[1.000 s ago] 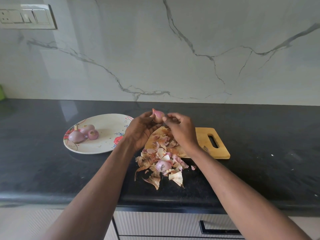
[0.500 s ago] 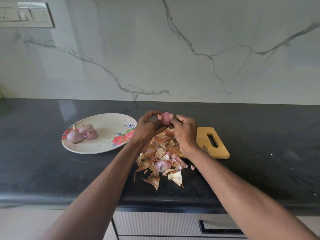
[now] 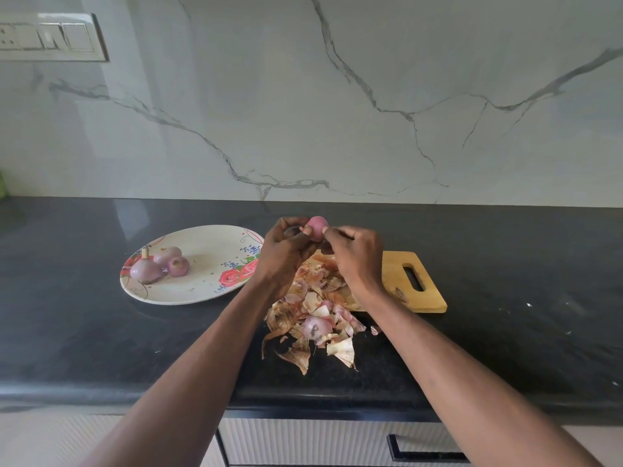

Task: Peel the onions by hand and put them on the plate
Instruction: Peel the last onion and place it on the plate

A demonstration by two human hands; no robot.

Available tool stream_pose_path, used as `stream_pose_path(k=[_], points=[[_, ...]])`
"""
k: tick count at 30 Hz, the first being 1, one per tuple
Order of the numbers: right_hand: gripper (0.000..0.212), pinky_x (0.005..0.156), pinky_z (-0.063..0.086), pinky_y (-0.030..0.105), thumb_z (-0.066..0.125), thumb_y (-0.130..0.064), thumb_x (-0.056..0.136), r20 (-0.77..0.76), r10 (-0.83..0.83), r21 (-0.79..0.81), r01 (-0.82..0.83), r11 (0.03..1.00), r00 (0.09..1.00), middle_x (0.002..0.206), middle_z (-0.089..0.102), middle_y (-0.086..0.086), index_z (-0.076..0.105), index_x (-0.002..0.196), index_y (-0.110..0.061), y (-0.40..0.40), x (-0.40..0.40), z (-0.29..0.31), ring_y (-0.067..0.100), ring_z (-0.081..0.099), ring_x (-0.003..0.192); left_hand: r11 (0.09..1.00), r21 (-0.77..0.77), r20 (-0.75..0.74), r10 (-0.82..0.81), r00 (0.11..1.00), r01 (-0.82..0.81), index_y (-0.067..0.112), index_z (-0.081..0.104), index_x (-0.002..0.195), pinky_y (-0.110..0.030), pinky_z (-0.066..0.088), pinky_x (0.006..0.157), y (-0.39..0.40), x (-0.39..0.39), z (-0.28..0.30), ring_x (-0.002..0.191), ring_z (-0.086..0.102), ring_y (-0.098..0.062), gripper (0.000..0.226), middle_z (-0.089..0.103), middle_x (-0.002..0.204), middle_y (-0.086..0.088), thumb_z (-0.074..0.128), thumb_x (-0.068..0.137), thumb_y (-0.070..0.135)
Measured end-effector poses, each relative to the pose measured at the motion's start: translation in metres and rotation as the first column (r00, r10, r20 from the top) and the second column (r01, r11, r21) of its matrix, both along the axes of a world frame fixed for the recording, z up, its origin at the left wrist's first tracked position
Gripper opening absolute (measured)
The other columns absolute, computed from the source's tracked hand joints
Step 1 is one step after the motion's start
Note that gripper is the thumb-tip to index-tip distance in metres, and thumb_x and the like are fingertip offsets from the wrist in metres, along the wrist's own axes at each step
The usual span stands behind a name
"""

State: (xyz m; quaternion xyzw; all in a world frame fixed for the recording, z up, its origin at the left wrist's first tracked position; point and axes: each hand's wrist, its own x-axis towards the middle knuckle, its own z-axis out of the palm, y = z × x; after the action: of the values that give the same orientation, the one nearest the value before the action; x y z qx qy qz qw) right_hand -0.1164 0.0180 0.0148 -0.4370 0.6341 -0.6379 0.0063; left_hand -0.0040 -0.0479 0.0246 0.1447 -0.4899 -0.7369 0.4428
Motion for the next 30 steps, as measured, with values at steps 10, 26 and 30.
stream_pose_path(k=[10, 26, 30], points=[[0.038, 0.040, 0.046, 0.045, 0.075, -0.029, 0.086, -0.114, -0.055, -0.046, 0.050, 0.998, 0.992, 0.055, 0.062, 0.009, 0.064, 0.059, -0.004, 0.000, -0.005, -0.005, 0.033, 0.060, 0.050, 0.994, -0.110, 0.104, 0.003, 0.995, 0.009, 0.006, 0.055, 0.109, -0.032, 0.061, 0.085, 0.003, 0.001, -0.004, 0.088, 0.073, -0.022, 0.011, 0.072, 0.097, -0.015, 0.058, 0.099, 0.004], [0.016, 0.047, 0.042, 0.020, 0.078, -0.020, 0.084, -0.202, -0.004, -0.028, -0.001, 1.000, 0.979, 0.064, 0.062, -0.006, 0.077, 0.080, -0.005, 0.007, -0.005, 0.004, 0.005, 0.054, 0.054, 0.998, 0.005, 0.073, -0.063, 0.995, 0.063, 0.001, 0.065, 0.120, -0.037, 0.060, 0.091, -0.004, 0.003, -0.001, 0.106, 0.072, -0.031, 0.028, 0.069, 0.121, -0.021, 0.064, 0.092, -0.003], [0.012, 0.049, 0.047, 0.026, 0.076, -0.014, 0.084, -0.161, 0.022, -0.027, -0.026, 0.999, 0.987, 0.065, 0.065, -0.002, 0.076, 0.075, -0.007, 0.010, -0.008, 0.006, 0.009, 0.056, 0.055, 0.999, 0.015, 0.069, -0.051, 0.996, 0.050, 0.001, 0.066, 0.117, -0.039, 0.060, 0.090, -0.003, 0.004, 0.000, 0.102, 0.073, -0.032, 0.027, 0.071, 0.116, -0.021, 0.064, 0.091, -0.004]])
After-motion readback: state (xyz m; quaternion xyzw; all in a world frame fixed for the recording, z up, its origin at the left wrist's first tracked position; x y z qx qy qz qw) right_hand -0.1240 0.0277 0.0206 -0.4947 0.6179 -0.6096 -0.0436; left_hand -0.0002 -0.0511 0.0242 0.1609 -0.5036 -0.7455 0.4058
